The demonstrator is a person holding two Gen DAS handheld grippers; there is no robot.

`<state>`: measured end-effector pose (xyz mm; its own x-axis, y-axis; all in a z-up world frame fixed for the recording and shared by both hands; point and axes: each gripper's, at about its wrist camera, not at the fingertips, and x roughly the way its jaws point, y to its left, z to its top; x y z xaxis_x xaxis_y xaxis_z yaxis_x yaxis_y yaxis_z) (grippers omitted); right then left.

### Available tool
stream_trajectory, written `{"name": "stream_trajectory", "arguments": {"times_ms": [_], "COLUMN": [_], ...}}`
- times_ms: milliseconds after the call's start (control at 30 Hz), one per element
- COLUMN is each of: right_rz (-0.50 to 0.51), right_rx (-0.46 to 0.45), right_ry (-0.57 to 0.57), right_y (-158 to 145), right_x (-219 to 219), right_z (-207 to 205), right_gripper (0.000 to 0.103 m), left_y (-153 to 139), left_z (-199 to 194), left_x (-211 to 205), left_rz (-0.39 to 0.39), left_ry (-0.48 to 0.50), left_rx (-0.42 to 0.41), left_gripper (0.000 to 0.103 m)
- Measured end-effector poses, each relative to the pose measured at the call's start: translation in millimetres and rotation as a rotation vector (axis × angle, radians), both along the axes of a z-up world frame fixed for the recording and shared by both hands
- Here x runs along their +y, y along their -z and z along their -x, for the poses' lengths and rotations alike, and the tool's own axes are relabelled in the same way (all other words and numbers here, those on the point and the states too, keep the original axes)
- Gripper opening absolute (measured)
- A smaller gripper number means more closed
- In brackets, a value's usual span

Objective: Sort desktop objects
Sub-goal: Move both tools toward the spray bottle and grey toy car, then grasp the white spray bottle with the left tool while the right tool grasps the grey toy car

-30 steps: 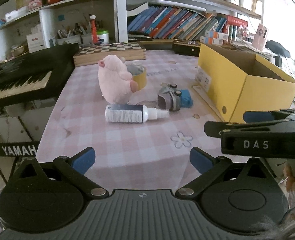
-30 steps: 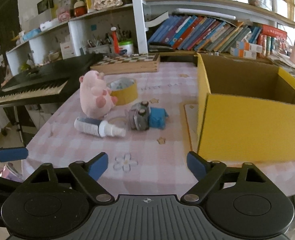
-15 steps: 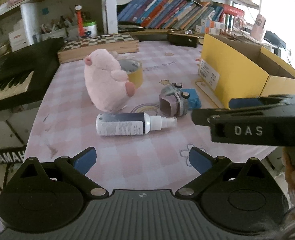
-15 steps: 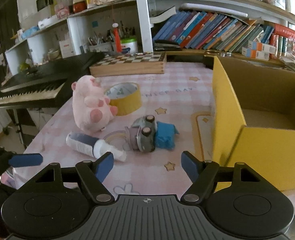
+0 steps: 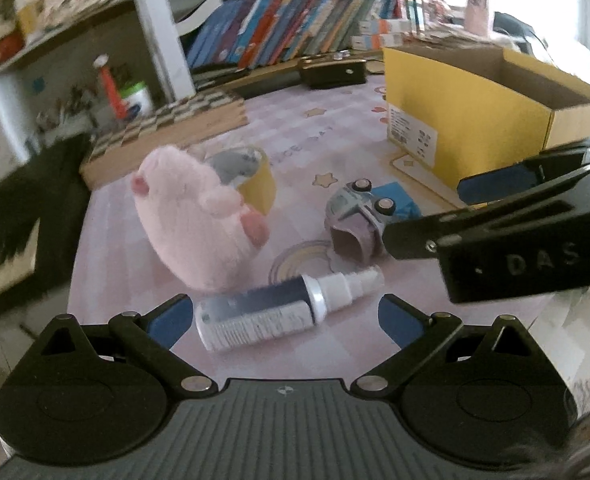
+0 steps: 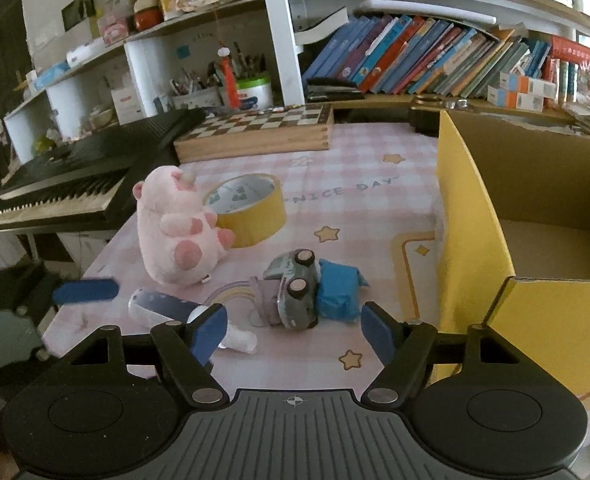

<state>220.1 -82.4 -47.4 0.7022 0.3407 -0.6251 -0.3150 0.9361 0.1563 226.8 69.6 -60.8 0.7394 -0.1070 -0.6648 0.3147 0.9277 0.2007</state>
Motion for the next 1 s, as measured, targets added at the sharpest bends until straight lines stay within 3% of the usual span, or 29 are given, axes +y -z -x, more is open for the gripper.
{"name": "stream_trajectory", "arguments": {"times_ms": [67,200,333,467,600,700,1000], "right_rz": [-0.003,-0.009,-0.019,-0.023,-0.015,0.003,0.123], "right_rx": [-0.002,-0.002,-0.002,0.004,0.032,0.040,0.009], "right_ry": [-0.007,-0.021,-0.018,-0.017,-0.017,-0.018,-0.003], "right_y": [-1,-4,-6,-5,-1,3,16], "right_x": [2,7,10,12,17,22,46], "right_z": [1,3,2,3,0,-5,-31], "right_gripper": [0.074,0.074,0.074,0.074,0.074,0.074,0.069], "left_y": [1,6,11,7,5,7,13], "left_z": [-6,-21,-31,-31,-29,-23,-28], "left_x": [1,1,4,17,29,36,33], "left_rz": [-0.020,-0.042,-0.082,-0.090,-0.061,-0.003,0.089], "left_ry": [0.055,0.146,0.219,0.232,0.206,0.184,0.113], "left_rx": [-0.002,0.039,0.096,0.142,0.192,0.243,0.212], "left_gripper": [0.096,0.074,0.060,0.051,0.033,0.031,0.031]}}
